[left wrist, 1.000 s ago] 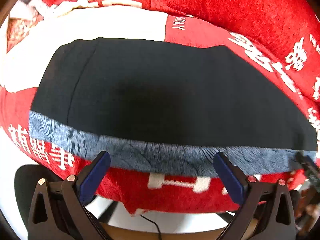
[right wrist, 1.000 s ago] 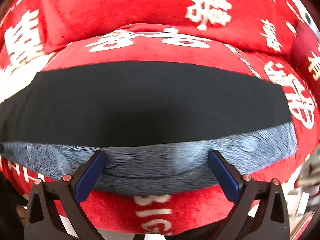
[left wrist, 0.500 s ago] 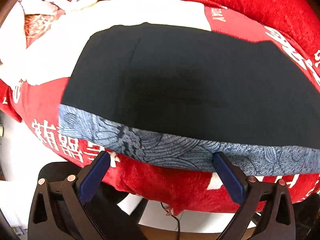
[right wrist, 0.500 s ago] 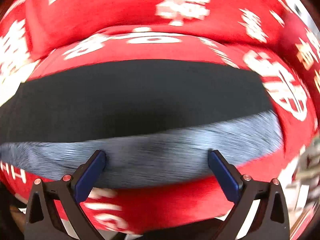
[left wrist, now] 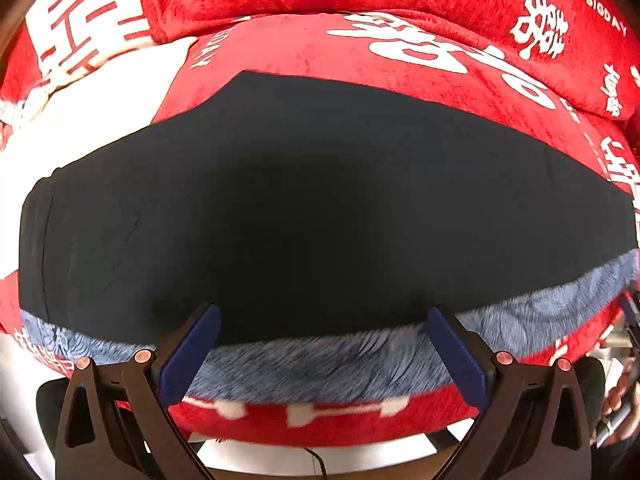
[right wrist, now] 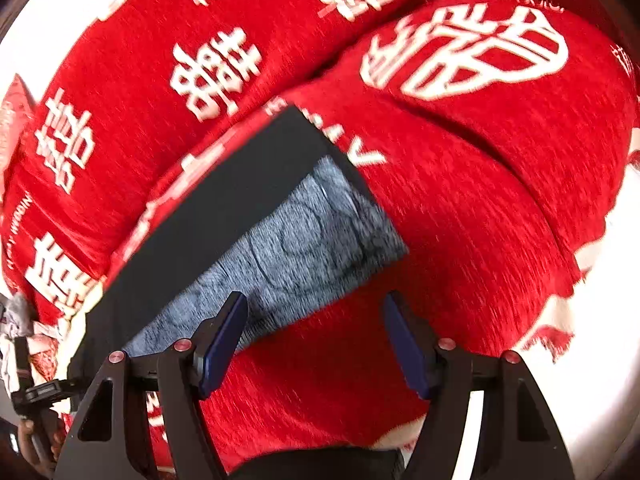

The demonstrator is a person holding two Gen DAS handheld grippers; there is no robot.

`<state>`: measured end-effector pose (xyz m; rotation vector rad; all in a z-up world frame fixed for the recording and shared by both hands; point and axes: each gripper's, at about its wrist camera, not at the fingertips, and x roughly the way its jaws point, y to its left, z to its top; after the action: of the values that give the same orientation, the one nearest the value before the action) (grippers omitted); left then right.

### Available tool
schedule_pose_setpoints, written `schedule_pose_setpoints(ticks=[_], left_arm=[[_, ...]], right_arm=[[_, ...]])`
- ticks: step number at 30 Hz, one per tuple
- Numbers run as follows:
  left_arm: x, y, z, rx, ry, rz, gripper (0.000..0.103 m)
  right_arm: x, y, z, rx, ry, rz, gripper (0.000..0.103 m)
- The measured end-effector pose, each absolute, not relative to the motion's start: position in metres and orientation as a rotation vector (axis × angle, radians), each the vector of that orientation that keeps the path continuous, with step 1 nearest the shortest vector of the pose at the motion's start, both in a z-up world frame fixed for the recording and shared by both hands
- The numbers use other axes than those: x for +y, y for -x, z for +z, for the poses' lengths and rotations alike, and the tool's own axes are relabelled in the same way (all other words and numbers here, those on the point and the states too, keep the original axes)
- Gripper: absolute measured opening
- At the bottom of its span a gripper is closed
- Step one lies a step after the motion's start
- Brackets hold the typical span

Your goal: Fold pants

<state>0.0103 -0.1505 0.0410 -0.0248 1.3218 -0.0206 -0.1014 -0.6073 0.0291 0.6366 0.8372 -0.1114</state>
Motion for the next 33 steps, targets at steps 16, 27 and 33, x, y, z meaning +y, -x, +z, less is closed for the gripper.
schedule_pose_setpoints(ticks=[16,27,33], left_arm=[[-0.249,-0.057,0.033,1.319,-0.018,-0.042,0.103],[-0.269,-0.099,0.035,1.332,-0.022,0.052,0.103],[-0.283,-0.103,0.035,1.321,-0.024,0.052,0.103]], right_arm=[[-0.594,0.075,0.024,0.783,-0.680,0.081,0.075],[-0.582,0.035,0.030,0.779,-0.611,0.023,0.079],[-0.569,0.039,0.032,0.845,-0.512,0.005,0.043]])
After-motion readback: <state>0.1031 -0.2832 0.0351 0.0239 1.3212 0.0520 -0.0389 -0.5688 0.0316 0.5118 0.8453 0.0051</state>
